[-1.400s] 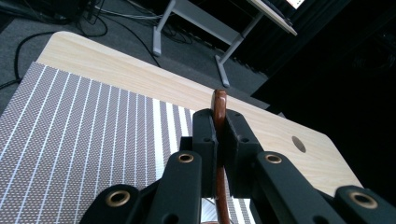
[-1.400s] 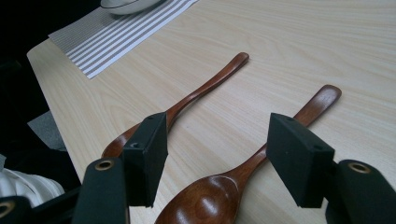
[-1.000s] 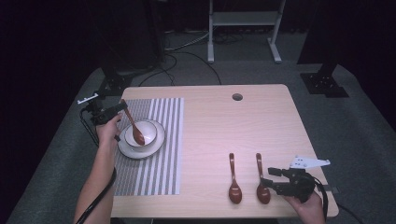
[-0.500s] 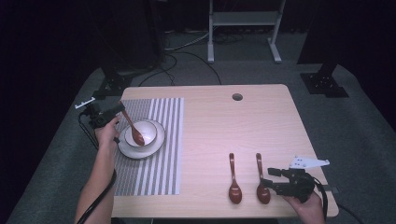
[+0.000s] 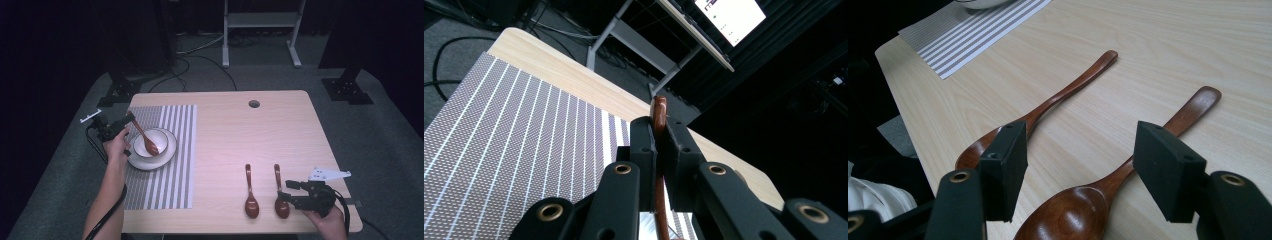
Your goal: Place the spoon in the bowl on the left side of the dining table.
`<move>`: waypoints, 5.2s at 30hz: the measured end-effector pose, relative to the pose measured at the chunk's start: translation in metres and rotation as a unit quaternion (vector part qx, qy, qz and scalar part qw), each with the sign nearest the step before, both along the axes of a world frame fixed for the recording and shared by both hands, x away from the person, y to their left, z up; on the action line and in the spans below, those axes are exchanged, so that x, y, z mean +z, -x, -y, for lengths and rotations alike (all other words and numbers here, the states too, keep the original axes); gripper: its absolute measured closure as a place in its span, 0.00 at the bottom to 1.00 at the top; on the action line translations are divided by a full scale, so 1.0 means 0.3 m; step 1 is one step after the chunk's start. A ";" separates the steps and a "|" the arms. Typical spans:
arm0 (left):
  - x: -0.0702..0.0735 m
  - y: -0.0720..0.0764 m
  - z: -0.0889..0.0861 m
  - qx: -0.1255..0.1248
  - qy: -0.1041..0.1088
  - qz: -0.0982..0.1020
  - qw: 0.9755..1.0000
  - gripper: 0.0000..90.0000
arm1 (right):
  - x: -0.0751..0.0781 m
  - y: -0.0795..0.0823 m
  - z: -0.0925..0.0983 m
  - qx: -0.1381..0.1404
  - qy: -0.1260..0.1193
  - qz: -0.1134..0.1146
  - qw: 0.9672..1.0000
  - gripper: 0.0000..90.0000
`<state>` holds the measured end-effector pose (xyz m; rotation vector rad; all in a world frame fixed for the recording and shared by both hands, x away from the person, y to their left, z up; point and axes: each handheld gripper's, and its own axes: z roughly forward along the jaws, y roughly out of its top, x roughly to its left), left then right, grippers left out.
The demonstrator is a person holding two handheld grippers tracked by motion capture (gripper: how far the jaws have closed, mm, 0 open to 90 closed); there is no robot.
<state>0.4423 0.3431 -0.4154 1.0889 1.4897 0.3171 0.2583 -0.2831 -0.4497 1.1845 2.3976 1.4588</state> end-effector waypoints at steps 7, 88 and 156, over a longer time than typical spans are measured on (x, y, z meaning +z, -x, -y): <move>-0.013 -0.003 -0.005 -0.011 -0.001 -0.013 1.000 0.82 | 0.000 0.001 0.001 0.000 0.000 0.001 1.000 0.41; 0.039 0.225 -0.059 -0.073 -0.093 -0.012 0.993 0.17 | 0.000 -0.003 0.017 -0.023 -0.011 -0.001 1.000 0.35; 0.060 0.274 0.349 -0.234 -0.187 0.014 0.954 0.17 | 0.006 0.007 0.044 -0.041 -0.015 0.005 0.999 0.34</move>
